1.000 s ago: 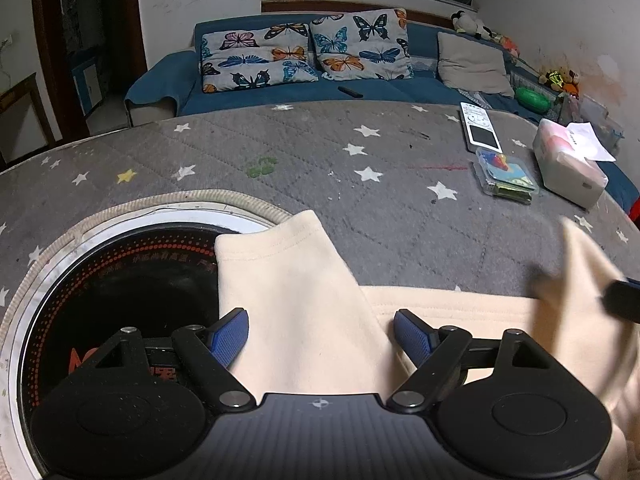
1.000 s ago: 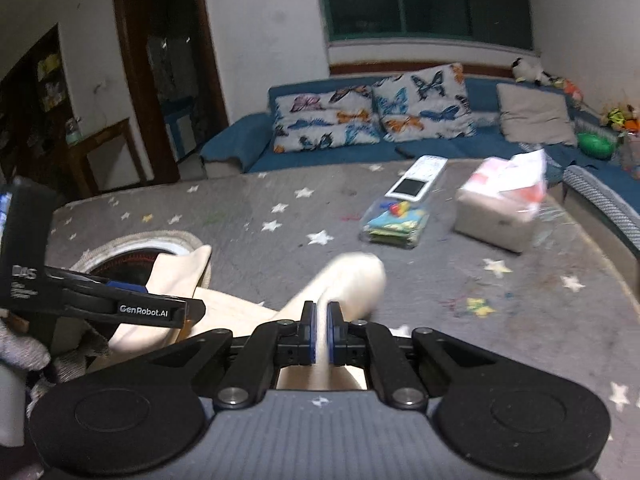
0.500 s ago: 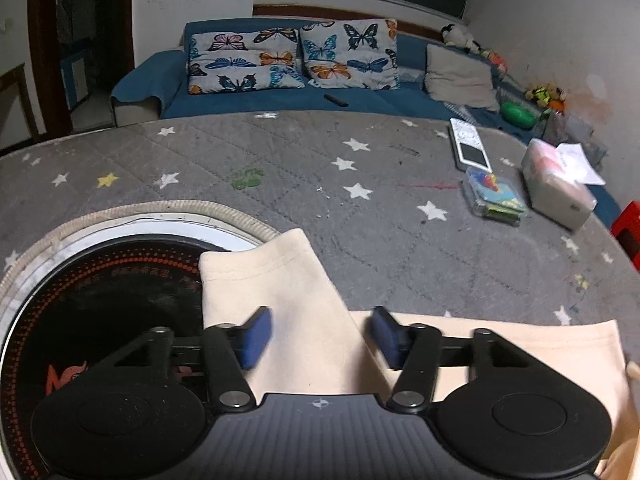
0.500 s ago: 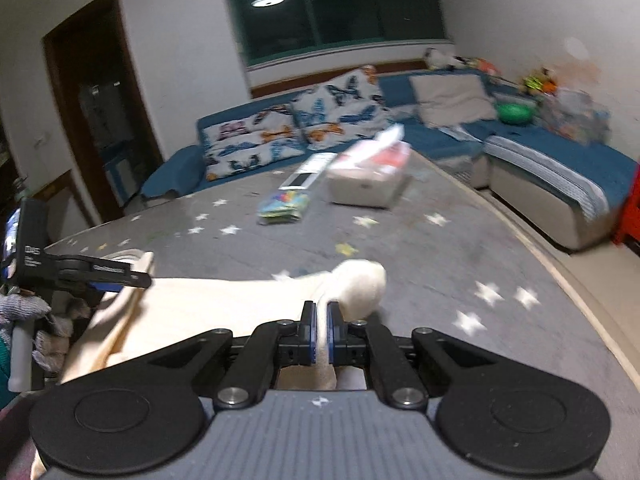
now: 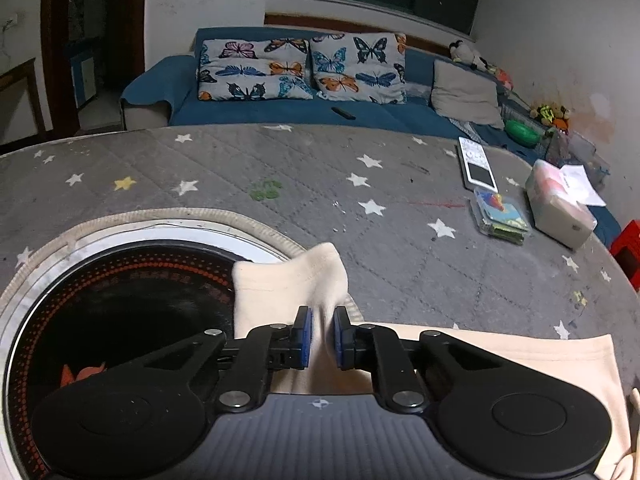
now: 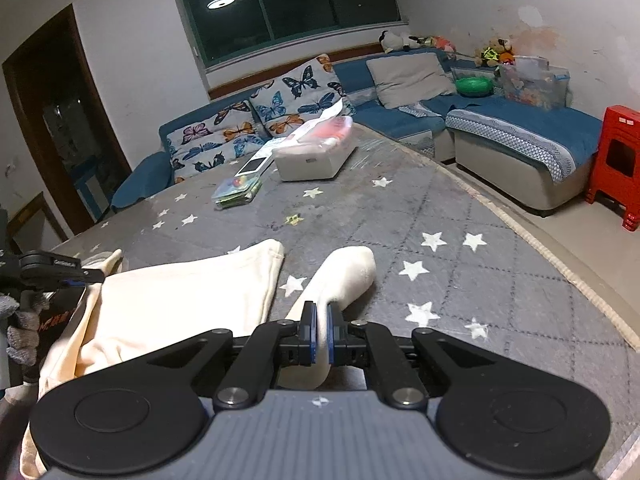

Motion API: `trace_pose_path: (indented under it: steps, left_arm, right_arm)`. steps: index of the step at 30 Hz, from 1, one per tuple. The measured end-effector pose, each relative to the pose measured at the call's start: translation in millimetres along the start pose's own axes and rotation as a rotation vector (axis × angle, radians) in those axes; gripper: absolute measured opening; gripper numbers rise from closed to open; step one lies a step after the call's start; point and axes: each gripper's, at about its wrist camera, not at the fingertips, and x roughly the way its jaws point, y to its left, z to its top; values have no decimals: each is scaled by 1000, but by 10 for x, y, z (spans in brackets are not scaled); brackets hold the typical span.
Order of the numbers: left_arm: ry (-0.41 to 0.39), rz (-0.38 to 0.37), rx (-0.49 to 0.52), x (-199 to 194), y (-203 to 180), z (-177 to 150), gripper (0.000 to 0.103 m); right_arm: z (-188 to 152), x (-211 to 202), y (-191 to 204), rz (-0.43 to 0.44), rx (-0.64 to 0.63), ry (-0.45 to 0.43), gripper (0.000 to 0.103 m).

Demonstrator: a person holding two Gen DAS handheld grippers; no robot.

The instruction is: Fold clothes

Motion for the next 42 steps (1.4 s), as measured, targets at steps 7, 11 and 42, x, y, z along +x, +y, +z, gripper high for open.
trace_pose_path:
  steps: [7, 11, 42]
  left_arm:
    - [-63, -5, -76, -425, 232, -72, 11]
    - [-104, -7, -113, -733, 407, -141, 11]
    - [-64, 125, -96, -664, 601, -244, 56]
  right_arm:
    - [-9, -111, -113, -28, 23, -32, 5]
    - [-25, -181, -164, -40, 29, -46, 5]
    - [-203, -330, -218, -47, 46, -31, 5]
